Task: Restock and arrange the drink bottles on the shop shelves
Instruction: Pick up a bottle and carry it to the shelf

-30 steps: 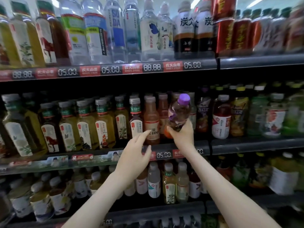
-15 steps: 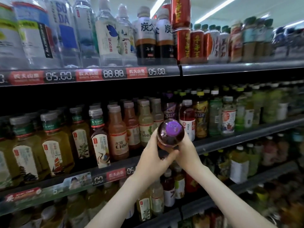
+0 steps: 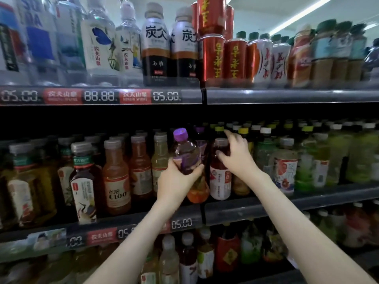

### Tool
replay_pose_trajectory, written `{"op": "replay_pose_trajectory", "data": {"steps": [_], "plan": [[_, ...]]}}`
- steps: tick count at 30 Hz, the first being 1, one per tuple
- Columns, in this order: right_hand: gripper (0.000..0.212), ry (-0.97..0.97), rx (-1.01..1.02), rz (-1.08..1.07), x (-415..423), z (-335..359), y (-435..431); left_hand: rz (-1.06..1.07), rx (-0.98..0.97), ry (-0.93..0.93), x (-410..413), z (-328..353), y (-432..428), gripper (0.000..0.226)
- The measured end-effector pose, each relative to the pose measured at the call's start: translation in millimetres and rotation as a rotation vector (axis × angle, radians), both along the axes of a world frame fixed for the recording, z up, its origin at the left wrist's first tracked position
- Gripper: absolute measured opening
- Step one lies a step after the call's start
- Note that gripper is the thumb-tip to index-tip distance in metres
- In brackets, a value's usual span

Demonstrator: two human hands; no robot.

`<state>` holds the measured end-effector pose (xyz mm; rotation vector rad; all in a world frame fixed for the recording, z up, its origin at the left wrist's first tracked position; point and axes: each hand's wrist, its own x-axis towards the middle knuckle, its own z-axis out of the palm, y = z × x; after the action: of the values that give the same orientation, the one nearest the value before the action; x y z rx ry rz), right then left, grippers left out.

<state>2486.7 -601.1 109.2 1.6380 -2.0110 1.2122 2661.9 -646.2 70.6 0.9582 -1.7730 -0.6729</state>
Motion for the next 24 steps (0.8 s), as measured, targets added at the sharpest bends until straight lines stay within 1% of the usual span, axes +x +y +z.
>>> {"op": "replay_pose_trajectory", "data": {"steps": [2, 4, 8, 13, 17, 19, 24], "plan": [[0.069, 0.067, 0.117, -0.076, -8, 0, -13, 0.075, -0.004, -0.064, -15, -1, -6, 0.062], [0.071, 0.082, 0.165, -0.03, -10, -7, -20, 0.124, 0.01, -0.118, -26, -8, -12, 0.07], [0.073, -0.034, 0.057, 0.159, -17, -19, -19, 0.149, 0.028, -0.166, -38, -9, -26, 0.077], [0.081, 0.013, -0.011, 0.358, -26, -40, 0, 0.103, 0.005, -0.324, -53, -8, -29, 0.081], [0.08, -0.097, -0.144, 0.431, -36, -53, 18, 0.087, 0.018, -0.364, -62, -11, -28, 0.083], [0.081, -0.102, -0.187, 0.46, -37, -57, 26, 0.063, 0.023, -0.364, -67, -13, -28, 0.083], [0.082, -0.103, -0.364, 0.496, -30, -45, 51, 0.034, 0.012, -0.326, -83, -14, -22, 0.07]]}}
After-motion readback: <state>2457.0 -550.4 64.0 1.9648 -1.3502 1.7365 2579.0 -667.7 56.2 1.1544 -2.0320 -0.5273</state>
